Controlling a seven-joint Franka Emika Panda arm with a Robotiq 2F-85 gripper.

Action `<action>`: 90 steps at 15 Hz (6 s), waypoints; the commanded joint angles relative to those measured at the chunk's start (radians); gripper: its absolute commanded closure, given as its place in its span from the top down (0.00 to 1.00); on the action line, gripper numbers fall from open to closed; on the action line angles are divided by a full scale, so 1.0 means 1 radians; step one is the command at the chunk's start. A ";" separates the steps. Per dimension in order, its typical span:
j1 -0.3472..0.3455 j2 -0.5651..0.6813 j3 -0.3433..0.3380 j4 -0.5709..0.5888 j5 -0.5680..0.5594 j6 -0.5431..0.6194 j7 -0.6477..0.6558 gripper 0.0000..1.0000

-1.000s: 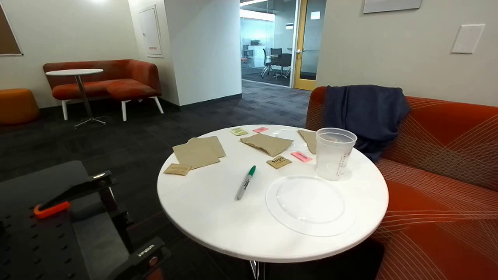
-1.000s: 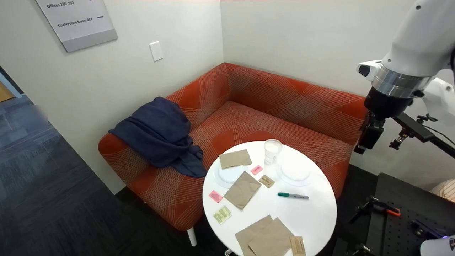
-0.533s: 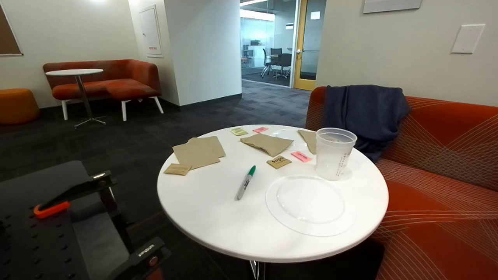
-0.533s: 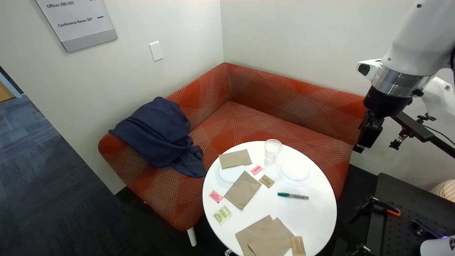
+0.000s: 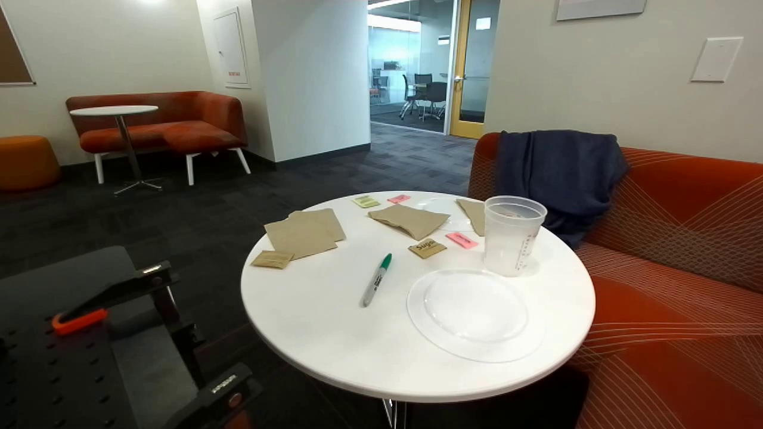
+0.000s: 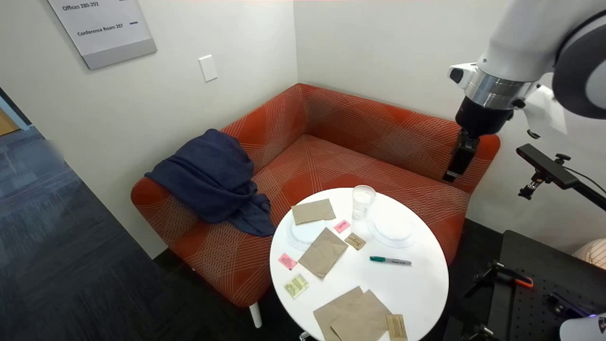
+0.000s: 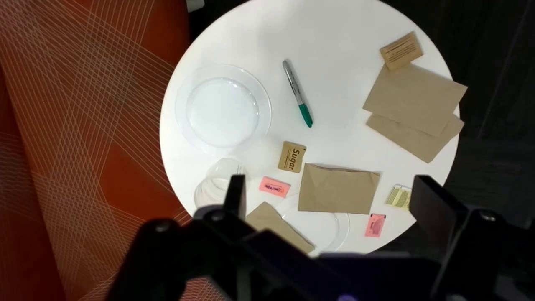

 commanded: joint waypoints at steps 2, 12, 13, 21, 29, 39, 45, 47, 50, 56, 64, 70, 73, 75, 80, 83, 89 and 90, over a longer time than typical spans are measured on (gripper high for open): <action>0.006 0.216 -0.050 0.180 0.005 0.011 -0.131 1.00; -0.023 0.510 -0.055 0.339 -0.071 0.212 -0.159 1.00; -0.026 0.526 -0.056 0.336 -0.078 0.248 -0.158 1.00; -0.061 0.608 -0.054 0.288 -0.045 0.395 -0.184 1.00; -0.071 0.667 -0.045 0.245 -0.037 0.415 -0.195 1.00; -0.068 0.691 -0.047 0.253 -0.055 0.379 -0.164 1.00; -0.080 0.770 -0.031 0.270 -0.033 0.480 -0.198 1.00; -0.085 0.795 -0.025 0.277 -0.030 0.511 -0.205 1.00; -0.094 0.830 -0.016 0.292 -0.023 0.539 -0.213 1.00; -0.126 0.894 0.013 0.347 0.013 0.531 -0.260 1.00; -0.148 0.986 0.023 0.427 0.008 0.517 -0.272 1.00; -0.148 1.082 0.034 0.519 0.007 0.516 -0.269 1.00; -0.147 1.129 0.038 0.570 0.004 0.509 -0.265 1.00; -0.150 1.155 0.042 0.600 0.005 0.502 -0.265 1.00; -0.147 1.191 0.038 0.632 -0.001 0.496 -0.254 0.58; -0.147 1.193 0.037 0.628 -0.002 0.498 -0.251 0.36; -0.155 1.165 0.036 0.587 -0.003 0.515 -0.259 0.00; -0.158 1.159 0.035 0.581 -0.003 0.517 -0.260 0.00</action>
